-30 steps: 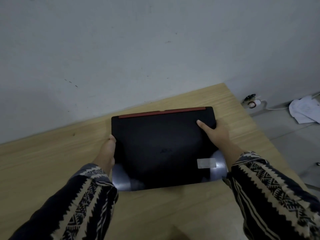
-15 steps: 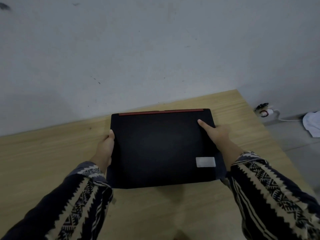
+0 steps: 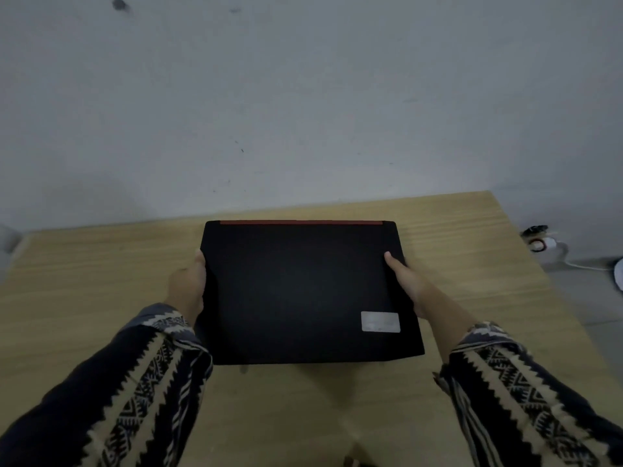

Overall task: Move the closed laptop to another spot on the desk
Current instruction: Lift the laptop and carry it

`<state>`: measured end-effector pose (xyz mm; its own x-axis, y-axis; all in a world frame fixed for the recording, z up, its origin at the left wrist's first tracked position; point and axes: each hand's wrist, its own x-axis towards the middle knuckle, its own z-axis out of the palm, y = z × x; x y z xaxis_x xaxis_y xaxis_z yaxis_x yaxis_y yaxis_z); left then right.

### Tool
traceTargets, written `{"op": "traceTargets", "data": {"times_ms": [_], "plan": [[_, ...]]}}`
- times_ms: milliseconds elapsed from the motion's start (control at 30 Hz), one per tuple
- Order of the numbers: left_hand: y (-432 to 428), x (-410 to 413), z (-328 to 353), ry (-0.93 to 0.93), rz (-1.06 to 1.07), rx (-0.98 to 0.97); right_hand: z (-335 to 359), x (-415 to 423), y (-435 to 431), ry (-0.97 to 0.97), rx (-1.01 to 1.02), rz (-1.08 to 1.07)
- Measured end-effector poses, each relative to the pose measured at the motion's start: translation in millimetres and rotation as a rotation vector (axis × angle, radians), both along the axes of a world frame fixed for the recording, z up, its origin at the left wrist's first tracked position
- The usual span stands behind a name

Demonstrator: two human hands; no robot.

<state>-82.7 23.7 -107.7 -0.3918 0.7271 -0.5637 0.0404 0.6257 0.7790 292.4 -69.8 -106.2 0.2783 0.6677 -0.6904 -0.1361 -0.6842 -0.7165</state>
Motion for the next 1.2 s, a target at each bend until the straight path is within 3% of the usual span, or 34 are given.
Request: {"op": "traceTargets", "data": {"times_ms": [133,233,300,600,1000,1200], "plan": [[-9.2,-37.9,10.6,-0.072,-0.135,-0.063,-6.4,-44.7,0.0,-0.258,0.169,-0.118],[-19.1,-69.0,19.1,-0.205,-0.326,-0.225,-5.7,-68.9,-4.8,-0.305,0.175,-0.131],[-27.3,-96.7,18.5,-0.219,-0.34,-0.265,-4.7,-93.0,-4.2,-0.323,0.164,-0.112],[-43.0,-201.7,13.4,0.328,-0.11,-0.009,-15.6,-221.7,12.1,-0.331,0.097,-0.039],[-17.6,-337.8,6.9,0.478,-0.042,-0.008,-18.6,-362.3,58.8,-0.407,0.184,0.033],[6.9,-381.9,-0.5,0.545,-0.065,0.027,-25.1,-404.5,90.7,-0.362,0.11,0.067]]}}
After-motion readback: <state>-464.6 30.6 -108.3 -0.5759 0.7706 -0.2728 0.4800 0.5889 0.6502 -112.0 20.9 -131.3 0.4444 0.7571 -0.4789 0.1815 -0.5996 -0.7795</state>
